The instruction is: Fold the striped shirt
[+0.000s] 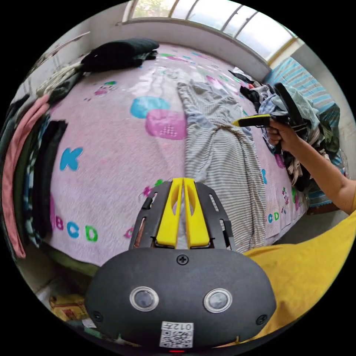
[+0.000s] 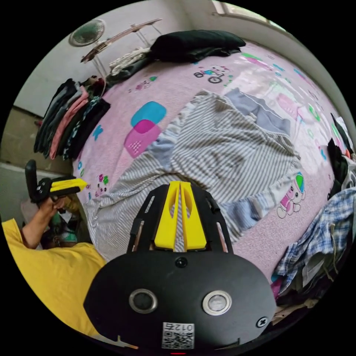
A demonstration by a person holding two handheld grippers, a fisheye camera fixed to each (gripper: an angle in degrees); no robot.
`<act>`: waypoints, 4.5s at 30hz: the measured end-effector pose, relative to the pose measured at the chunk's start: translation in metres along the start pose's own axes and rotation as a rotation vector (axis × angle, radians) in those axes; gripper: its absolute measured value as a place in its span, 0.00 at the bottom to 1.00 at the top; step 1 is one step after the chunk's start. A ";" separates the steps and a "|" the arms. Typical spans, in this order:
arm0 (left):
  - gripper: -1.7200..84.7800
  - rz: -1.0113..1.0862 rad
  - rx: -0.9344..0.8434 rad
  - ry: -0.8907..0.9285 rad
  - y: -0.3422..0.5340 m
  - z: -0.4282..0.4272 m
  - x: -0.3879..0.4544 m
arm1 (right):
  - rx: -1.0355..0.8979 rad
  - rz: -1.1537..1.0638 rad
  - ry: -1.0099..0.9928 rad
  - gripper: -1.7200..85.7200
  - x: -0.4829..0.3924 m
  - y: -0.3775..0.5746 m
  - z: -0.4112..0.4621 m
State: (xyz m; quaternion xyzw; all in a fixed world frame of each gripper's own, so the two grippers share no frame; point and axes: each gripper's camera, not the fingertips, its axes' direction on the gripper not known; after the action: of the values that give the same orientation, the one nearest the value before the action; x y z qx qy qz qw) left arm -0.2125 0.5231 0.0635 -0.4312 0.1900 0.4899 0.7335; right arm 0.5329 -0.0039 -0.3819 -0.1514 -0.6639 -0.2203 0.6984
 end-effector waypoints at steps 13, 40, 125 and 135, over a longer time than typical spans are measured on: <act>0.05 0.015 -0.219 -0.053 0.120 -0.027 -0.034 | -0.088 -0.087 -0.114 0.02 -0.049 0.032 0.056; 0.02 0.484 -0.043 -0.202 0.203 -0.187 0.241 | -0.090 0.551 -0.452 0.04 0.050 0.057 0.118; 0.03 0.281 -0.383 0.315 0.134 0.082 0.114 | 0.065 0.221 -0.357 0.03 -0.038 0.487 0.120; 0.02 0.466 -0.579 0.265 0.133 0.181 0.170 | -0.092 0.150 -0.243 0.03 -0.093 0.498 0.137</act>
State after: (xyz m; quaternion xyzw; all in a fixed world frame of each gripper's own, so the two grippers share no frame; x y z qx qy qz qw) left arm -0.2801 0.7858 -0.0143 -0.6250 0.2297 0.6166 0.4199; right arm 0.6662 0.5017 -0.4240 -0.2582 -0.7196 -0.1778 0.6196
